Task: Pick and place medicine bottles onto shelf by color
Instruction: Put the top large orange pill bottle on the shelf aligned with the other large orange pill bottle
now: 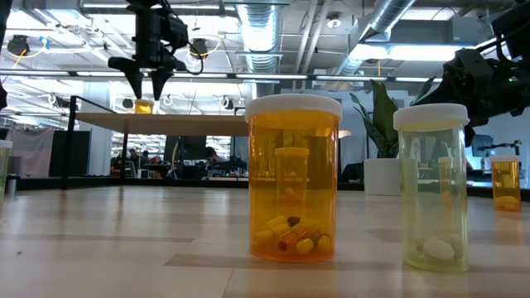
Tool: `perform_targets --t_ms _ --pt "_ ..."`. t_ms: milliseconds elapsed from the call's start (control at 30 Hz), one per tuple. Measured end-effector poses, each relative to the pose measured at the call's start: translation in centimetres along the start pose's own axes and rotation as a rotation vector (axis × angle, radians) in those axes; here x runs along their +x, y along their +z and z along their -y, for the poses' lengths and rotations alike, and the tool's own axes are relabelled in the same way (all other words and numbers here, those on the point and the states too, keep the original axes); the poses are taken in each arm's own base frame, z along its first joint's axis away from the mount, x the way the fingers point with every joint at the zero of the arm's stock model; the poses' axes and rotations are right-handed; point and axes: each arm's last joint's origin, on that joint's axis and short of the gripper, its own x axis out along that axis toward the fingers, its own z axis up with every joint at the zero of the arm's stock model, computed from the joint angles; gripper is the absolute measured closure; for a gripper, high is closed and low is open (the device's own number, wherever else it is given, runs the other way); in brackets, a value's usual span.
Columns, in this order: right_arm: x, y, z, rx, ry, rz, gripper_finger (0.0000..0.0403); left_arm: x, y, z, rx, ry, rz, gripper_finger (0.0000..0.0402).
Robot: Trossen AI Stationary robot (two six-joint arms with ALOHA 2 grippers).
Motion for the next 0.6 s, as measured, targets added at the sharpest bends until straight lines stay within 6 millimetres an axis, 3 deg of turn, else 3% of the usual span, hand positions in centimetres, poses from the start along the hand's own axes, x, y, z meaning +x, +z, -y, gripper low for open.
perform_targets --t_ms 233,433,600 --pt "0.0 0.0 0.0 0.0 0.0 0.0 0.0147 -0.6 -0.3 0.1 0.004 -0.016 0.032 0.0179" --pt "0.0 0.0 0.0 0.0 0.0 0.0 0.0147 -3.4 -2.0 0.3 0.033 -0.061 0.131 0.0179" --pt "0.0 0.0 0.0 0.0 0.0 0.0 0.0147 -6.6 -4.0 2.0 0.173 -0.156 0.295 0.0179"
